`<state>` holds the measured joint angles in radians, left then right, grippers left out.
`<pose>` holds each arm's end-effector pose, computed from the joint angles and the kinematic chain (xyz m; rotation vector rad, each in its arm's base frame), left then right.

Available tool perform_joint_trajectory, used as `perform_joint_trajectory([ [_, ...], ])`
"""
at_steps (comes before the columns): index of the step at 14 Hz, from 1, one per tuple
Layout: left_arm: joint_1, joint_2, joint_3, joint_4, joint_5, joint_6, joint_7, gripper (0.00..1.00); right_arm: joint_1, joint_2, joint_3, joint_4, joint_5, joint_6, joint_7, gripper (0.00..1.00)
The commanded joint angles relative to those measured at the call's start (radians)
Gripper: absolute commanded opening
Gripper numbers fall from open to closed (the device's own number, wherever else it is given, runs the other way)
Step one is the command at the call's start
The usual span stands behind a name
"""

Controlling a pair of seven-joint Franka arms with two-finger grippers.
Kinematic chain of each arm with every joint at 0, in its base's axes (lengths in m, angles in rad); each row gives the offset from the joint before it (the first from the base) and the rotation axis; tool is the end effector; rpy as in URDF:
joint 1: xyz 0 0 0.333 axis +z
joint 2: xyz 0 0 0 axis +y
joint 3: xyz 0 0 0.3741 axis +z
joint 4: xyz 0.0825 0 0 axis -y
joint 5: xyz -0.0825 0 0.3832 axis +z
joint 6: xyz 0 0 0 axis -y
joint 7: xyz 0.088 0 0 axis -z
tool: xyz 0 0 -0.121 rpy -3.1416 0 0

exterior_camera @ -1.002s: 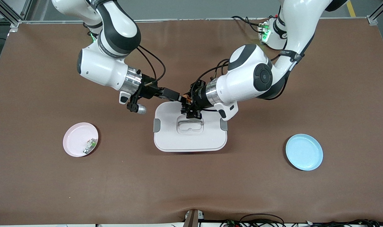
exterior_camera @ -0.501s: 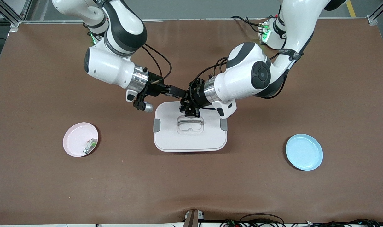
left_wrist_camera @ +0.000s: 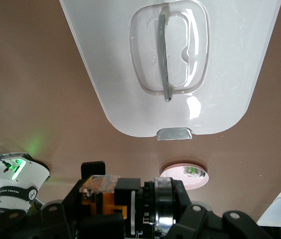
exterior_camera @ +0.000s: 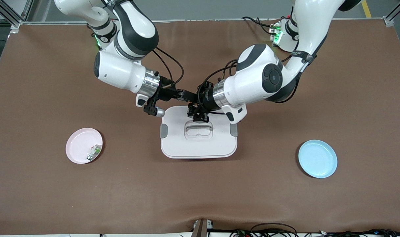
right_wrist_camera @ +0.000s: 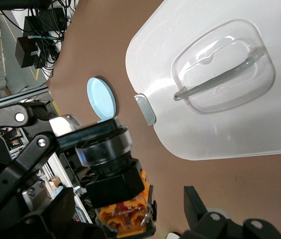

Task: Transfer orange switch to right arm and place
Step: 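Close the right gripper on the switch held by the left gripper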

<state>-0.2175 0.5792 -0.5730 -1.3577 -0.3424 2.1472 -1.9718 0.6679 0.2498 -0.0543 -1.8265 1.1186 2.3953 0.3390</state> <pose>0.5989 -0.4736 0.5003 1.9824 1.7628 -0.7361 0.5400 0.4035 0.4831 -2.1883 0.5185 0.1686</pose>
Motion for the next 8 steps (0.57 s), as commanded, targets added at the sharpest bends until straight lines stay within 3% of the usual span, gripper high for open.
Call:
perform_joint_trajectory([
  [1, -0.005, -0.012, 0.001, 0.012, -0.014, -0.016, -0.019, 0.0, 0.002, 0.011, -0.009, 0.021, 0.006, -0.007, -0.05, 0.62],
  [6, -0.005, -0.012, 0.001, 0.012, -0.012, -0.016, -0.019, 0.0, -0.001, 0.011, -0.01, 0.021, 0.004, -0.002, -0.116, 0.61],
  [8, -0.005, -0.012, 0.001, 0.012, -0.012, -0.016, -0.019, 0.0, -0.005, 0.009, -0.013, 0.021, 0.004, -0.002, -0.136, 0.37],
])
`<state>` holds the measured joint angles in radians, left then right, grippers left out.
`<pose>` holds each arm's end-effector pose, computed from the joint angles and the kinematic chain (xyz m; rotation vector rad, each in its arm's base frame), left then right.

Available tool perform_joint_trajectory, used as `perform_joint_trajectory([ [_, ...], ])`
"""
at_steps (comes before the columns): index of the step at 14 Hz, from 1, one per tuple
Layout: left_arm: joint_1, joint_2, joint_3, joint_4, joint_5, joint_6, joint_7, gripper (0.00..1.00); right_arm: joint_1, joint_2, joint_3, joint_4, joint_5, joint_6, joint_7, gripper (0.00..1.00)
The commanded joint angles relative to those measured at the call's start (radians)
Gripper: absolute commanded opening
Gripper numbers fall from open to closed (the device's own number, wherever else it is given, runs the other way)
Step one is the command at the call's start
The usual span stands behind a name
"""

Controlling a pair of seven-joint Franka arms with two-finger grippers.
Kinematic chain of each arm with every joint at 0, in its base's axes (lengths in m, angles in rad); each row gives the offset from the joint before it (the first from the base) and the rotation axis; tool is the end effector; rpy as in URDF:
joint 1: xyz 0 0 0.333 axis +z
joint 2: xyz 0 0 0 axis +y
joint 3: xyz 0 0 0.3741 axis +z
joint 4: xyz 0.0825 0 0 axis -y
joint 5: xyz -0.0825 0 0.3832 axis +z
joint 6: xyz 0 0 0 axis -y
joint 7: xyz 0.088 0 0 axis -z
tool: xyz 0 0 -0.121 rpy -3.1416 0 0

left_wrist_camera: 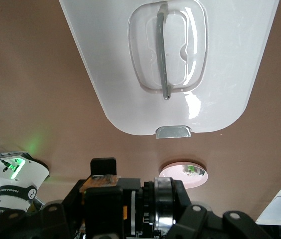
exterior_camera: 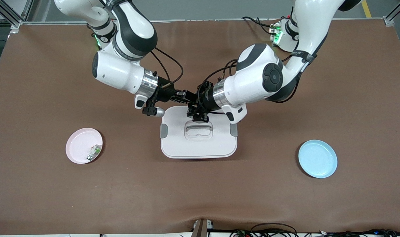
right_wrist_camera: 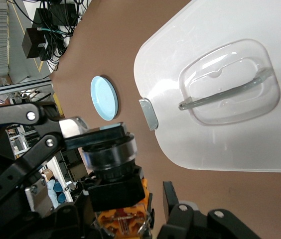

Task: Transfer orange switch to right arm and place
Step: 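Close the right gripper on the switch held by the left gripper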

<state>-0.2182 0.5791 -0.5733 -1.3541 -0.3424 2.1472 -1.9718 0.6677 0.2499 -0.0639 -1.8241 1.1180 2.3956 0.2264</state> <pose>0.5991 -0.4740 0.5022 1.9808 1.7597 -0.7348 0.5440 0.3989 0.4843 -2.2096 0.4023 0.0984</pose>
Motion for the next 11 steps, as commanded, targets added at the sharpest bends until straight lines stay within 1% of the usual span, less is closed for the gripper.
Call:
perform_joint_trajectory([
  [1, -0.004, -0.012, 0.001, 0.009, -0.013, -0.016, -0.019, 0.0, -0.007, 0.009, -0.004, 0.019, 0.005, -0.004, -0.024, 0.25],
  [2, -0.004, -0.012, 0.001, 0.01, -0.013, -0.016, -0.019, 0.0, -0.007, 0.009, -0.005, 0.02, 0.005, -0.004, -0.024, 0.18],
  [4, -0.004, -0.012, 0.003, 0.015, -0.012, -0.016, -0.019, 0.0, -0.008, 0.008, -0.005, 0.019, 0.005, -0.006, -0.022, 0.02],
  [5, -0.004, -0.01, 0.003, 0.016, -0.013, -0.016, -0.019, 0.0, -0.008, 0.008, -0.005, 0.019, 0.005, -0.007, -0.022, 0.0],
  [7, -0.004, -0.01, 0.003, 0.017, -0.012, -0.016, -0.019, 0.0, -0.013, 0.008, -0.005, 0.019, 0.005, -0.009, -0.022, 0.0],
  [8, -0.004, -0.01, 0.003, 0.017, -0.012, -0.016, -0.018, 0.05, -0.013, 0.008, -0.005, 0.019, 0.005, -0.009, -0.022, 0.0],
  [9, -0.004, -0.01, 0.004, 0.017, -0.012, -0.016, -0.018, 0.15, -0.013, 0.008, -0.005, 0.019, 0.005, -0.01, -0.022, 0.0],
  [10, -0.004, -0.01, 0.004, 0.017, -0.012, -0.016, -0.018, 0.27, -0.013, 0.008, -0.005, 0.019, 0.005, -0.01, -0.022, 0.0],
  [11, -0.003, -0.012, 0.004, 0.017, -0.012, -0.016, -0.018, 0.45, -0.013, 0.008, -0.005, 0.019, 0.005, -0.01, -0.021, 0.0],
])
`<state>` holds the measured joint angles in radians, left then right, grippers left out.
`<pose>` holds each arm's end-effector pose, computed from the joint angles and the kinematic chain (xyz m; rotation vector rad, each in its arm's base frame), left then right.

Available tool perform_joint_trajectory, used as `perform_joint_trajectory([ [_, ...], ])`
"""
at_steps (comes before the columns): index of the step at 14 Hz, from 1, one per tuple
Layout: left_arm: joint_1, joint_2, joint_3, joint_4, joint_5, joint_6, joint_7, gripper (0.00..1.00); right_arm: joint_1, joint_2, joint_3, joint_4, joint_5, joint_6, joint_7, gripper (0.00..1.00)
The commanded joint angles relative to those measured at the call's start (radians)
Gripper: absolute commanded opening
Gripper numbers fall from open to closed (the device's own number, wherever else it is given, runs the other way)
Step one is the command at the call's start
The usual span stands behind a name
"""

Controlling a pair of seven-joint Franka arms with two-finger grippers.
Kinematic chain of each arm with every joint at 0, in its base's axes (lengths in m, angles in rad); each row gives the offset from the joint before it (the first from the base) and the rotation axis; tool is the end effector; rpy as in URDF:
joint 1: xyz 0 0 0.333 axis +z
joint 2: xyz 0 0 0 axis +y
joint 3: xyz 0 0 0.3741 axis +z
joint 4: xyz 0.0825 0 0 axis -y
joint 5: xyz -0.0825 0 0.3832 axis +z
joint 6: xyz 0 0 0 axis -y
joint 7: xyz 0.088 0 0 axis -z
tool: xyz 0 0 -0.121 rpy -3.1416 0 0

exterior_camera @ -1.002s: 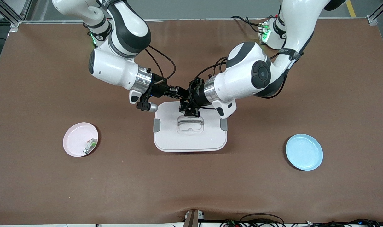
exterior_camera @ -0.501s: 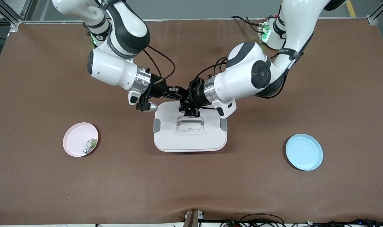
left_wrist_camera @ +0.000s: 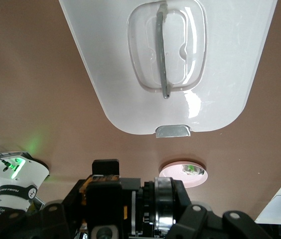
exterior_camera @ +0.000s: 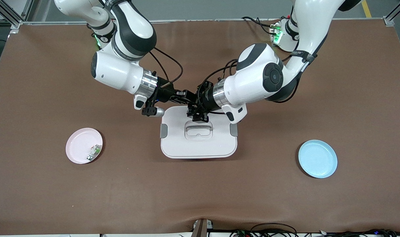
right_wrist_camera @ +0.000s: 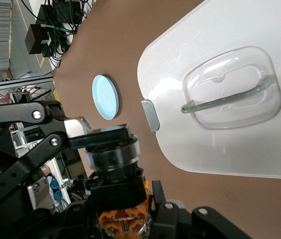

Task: Transfer orange switch to right arm and place
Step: 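Close the right gripper on the switch held by the left gripper, then open the left gripper and pull both grippers apart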

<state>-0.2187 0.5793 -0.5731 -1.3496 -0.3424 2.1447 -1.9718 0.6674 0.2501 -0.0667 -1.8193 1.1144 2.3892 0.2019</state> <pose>0.5995 -0.4741 0.5040 1.9803 1.7574 -0.7346 0.5452 0.3984 0.4862 -2.2146 0.3698 0.0850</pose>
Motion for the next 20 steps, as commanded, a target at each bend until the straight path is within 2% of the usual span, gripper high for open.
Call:
perform_joint_trajectory([
  [1, -0.002, -0.012, 0.004, 0.012, -0.012, -0.014, -0.018, 0.55, -0.014, 0.008, -0.002, 0.014, 0.009, -0.004, 0.002, 0.0],
  [2, -0.002, -0.012, 0.004, 0.012, -0.012, -0.014, -0.018, 0.55, -0.014, 0.008, -0.002, 0.014, 0.009, -0.004, 0.004, 0.0],
  [6, 0.005, -0.016, 0.004, 0.012, -0.012, -0.014, -0.018, 0.66, -0.023, 0.005, -0.002, 0.014, 0.009, -0.007, 0.007, 0.0],
  [7, 0.005, -0.018, 0.004, 0.012, -0.01, -0.016, -0.018, 0.75, -0.025, 0.005, -0.002, 0.014, 0.007, -0.008, 0.008, 0.0],
  [8, 0.005, -0.018, 0.006, 0.012, -0.009, -0.016, -0.018, 0.93, -0.028, 0.003, -0.002, 0.014, 0.008, -0.008, 0.008, 0.0],
  [9, 0.007, -0.018, 0.007, 0.01, -0.009, -0.017, -0.016, 1.0, -0.029, 0.003, -0.002, 0.014, 0.007, -0.008, 0.008, 0.0],
  [15, 0.016, -0.033, 0.012, 0.01, 0.015, -0.028, -0.016, 1.0, -0.081, -0.008, -0.004, 0.015, -0.004, -0.097, 0.001, 0.0],
  [18, 0.025, -0.053, 0.009, 0.012, 0.095, -0.051, -0.007, 1.0, -0.143, -0.032, -0.004, 0.018, -0.172, -0.18, -0.01, 0.0],
  [20, 0.039, -0.062, 0.009, 0.012, 0.149, -0.066, 0.02, 1.0, -0.214, -0.055, -0.004, 0.024, -0.285, -0.289, -0.085, 0.0],
])
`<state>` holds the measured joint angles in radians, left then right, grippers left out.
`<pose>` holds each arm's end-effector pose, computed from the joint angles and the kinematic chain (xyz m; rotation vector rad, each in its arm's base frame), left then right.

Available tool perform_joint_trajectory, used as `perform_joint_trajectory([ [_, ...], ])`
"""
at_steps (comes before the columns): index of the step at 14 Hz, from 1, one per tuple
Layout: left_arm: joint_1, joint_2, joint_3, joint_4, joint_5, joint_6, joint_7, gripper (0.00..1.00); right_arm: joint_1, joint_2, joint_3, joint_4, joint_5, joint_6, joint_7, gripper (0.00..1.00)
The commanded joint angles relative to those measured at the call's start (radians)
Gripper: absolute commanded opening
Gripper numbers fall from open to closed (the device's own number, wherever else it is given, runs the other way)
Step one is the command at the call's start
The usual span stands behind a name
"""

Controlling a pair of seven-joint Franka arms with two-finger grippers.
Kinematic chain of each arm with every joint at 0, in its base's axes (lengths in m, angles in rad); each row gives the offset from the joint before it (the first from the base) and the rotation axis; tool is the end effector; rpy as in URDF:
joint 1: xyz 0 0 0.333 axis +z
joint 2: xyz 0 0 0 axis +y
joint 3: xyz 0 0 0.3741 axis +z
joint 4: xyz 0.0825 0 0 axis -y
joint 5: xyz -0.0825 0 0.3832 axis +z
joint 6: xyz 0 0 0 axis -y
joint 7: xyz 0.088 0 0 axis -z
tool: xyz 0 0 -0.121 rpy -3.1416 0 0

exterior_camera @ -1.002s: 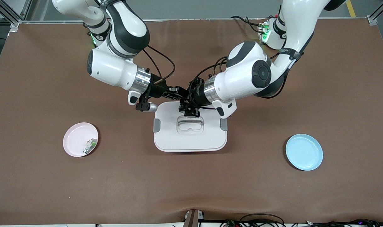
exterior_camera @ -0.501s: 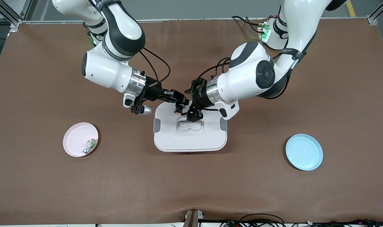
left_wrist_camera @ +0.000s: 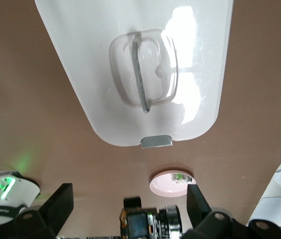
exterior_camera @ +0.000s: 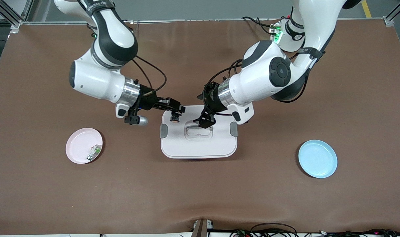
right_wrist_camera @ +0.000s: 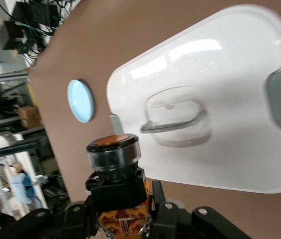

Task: Transfer orange switch to right arm and place
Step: 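Open the left gripper and pull both grippers apart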

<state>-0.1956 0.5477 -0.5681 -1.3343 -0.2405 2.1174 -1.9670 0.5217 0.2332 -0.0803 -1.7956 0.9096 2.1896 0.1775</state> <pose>0.6088 -0.4522 0.5266 2.0378 1.7382 -0.5791 0.5798 0.3203 0.4933 -2.3577 0.2643 0.1069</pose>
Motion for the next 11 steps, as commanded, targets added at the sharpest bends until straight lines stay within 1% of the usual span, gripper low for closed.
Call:
perform_joint_trajectory([
  [1, 0.027, -0.041, 0.002, -0.005, 0.082, -0.059, 0.046, 1.0, -0.115, -0.044, 0.01, 0.01, -0.13, -0.155, -0.137, 0.0],
  [3, 0.053, -0.061, 0.004, -0.005, 0.13, -0.098, 0.14, 1.0, -0.207, -0.045, 0.01, 0.045, -0.213, -0.291, -0.283, 0.0],
  [4, 0.07, -0.069, 0.004, -0.005, 0.133, -0.12, 0.187, 1.0, -0.244, -0.044, 0.01, 0.053, -0.281, -0.327, -0.349, 0.0],
  [5, 0.099, -0.078, 0.002, -0.005, 0.133, -0.146, 0.245, 1.0, -0.267, -0.044, 0.01, 0.055, -0.369, -0.35, -0.416, 0.0],
  [9, 0.214, -0.12, -0.001, -0.006, 0.133, -0.276, 0.529, 1.0, -0.318, -0.048, 0.01, 0.055, -0.676, -0.366, -0.628, 0.0],
  [11, 0.257, -0.153, 0.004, -0.006, 0.136, -0.324, 0.675, 1.0, -0.338, -0.046, 0.01, 0.055, -0.786, -0.361, -0.723, 0.0],
])
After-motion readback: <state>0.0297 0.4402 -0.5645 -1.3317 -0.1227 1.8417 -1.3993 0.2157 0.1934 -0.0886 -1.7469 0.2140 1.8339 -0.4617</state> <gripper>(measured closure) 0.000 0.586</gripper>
